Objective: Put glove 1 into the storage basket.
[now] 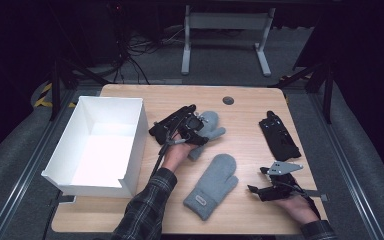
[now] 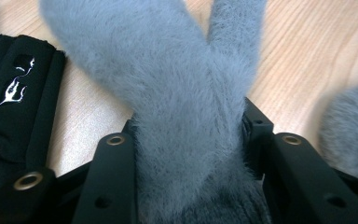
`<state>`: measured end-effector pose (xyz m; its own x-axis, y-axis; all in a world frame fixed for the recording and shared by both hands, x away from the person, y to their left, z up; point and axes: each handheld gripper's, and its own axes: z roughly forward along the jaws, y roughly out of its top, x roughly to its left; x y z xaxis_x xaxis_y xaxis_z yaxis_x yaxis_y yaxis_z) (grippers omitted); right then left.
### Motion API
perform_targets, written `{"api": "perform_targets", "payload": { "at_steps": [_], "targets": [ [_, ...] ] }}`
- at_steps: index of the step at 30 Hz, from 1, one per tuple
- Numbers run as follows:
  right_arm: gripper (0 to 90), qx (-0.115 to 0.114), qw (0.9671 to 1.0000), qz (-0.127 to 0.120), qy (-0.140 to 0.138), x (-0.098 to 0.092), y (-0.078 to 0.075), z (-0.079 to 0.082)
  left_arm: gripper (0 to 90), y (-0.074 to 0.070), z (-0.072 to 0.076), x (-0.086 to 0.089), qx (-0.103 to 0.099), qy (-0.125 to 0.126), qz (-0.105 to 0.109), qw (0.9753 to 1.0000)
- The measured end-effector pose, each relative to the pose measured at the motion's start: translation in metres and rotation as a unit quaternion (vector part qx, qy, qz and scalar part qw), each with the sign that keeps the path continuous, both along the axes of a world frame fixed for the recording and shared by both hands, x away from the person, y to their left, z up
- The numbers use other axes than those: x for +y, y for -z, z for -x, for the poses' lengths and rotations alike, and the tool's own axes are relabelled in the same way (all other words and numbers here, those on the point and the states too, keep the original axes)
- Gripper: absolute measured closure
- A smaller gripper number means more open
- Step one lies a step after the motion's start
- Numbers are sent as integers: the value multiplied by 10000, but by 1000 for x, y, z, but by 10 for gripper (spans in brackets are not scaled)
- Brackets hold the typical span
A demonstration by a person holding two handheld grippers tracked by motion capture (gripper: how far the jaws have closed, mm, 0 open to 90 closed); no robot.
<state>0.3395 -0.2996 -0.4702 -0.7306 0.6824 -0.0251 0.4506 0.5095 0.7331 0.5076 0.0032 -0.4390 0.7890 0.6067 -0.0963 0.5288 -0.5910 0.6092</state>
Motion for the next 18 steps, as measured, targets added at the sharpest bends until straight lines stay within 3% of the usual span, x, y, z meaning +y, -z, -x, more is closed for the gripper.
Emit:
{"api": "perform_targets", "payload": {
  "at_steps": [9,18],
  "targets": [
    [165,1,10000,0,2,0,0,0,606,-18,15,6,-48,131,121,9998],
    [165,0,10000,1,7,0,0,0,606,-39,46,11,21,338,208,9992]
  ]
}}
